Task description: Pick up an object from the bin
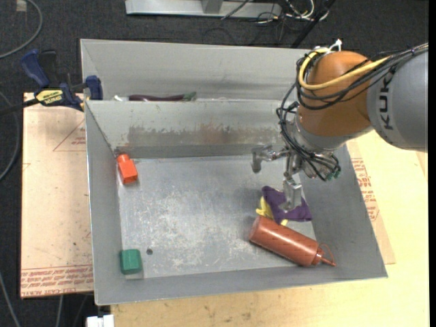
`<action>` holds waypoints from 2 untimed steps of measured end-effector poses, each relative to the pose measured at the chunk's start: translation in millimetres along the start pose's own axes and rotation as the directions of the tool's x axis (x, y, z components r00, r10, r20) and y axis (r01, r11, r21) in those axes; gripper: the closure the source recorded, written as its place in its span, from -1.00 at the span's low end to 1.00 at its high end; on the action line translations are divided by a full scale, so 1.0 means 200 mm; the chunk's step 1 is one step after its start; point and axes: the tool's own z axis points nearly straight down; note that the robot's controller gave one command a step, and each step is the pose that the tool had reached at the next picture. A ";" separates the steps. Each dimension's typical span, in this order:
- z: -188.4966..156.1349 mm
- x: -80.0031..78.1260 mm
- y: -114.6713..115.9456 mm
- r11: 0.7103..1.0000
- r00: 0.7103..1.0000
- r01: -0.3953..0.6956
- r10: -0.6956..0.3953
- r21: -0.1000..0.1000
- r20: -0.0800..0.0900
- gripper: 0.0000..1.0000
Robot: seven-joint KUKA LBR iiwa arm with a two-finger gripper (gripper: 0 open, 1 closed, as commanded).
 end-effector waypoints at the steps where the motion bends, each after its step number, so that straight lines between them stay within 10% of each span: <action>1: 0.33 0.10 -0.13 0.999 0.999 0.045 -0.045 -0.004 -0.003 1.00; 2: 0.33 0.10 -0.13 0.999 0.999 0.045 -0.045 -0.004 -0.003 1.00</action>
Offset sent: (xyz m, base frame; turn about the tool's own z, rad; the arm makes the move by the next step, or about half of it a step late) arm 0.0000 0.0000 0.0000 0.0000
